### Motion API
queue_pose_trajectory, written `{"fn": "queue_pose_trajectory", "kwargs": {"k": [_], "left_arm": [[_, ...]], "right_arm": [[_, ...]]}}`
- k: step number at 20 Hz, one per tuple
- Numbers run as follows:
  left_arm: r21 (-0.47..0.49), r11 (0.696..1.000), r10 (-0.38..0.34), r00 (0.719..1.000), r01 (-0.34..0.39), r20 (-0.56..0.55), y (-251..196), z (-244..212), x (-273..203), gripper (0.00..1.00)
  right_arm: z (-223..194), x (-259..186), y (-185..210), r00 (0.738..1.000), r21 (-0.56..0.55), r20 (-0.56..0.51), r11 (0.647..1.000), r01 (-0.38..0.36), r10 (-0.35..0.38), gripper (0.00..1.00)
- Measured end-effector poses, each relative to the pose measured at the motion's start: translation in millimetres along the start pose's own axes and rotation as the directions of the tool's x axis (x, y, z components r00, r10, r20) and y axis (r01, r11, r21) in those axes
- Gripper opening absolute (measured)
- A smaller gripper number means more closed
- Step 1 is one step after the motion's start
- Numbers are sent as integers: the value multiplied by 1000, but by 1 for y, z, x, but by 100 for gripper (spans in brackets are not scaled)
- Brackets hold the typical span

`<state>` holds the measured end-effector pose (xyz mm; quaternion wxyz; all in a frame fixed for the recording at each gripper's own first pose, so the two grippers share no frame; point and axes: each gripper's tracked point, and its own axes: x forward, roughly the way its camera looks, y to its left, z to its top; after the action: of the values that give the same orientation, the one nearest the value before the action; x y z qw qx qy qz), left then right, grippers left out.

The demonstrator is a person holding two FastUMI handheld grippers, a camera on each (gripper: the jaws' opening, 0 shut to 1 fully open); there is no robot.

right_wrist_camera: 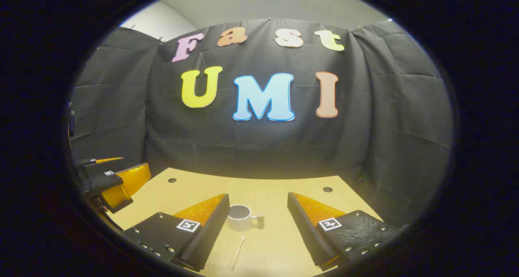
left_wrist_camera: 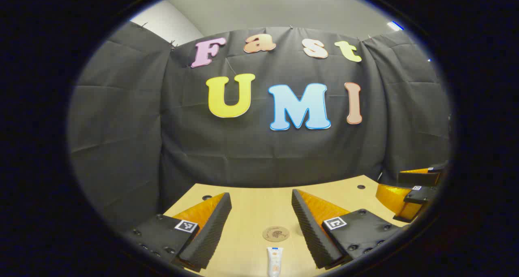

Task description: Put the toothbrush and toothpaste on the desktop into the cup, then pick up the cup and place it on the coaster on the desktop.

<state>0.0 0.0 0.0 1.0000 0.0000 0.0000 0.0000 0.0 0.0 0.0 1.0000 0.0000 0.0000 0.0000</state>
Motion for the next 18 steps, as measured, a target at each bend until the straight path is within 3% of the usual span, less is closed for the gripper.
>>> {"fn": "queue_pose_trajectory", "kwargs": {"k": [18], "left_arm": [[9,1000,-26,995,27,-100,-6,-34,12,96]], "right_arm": [[-38,14,15,991,0,-119,998,-60,60,90]]}}
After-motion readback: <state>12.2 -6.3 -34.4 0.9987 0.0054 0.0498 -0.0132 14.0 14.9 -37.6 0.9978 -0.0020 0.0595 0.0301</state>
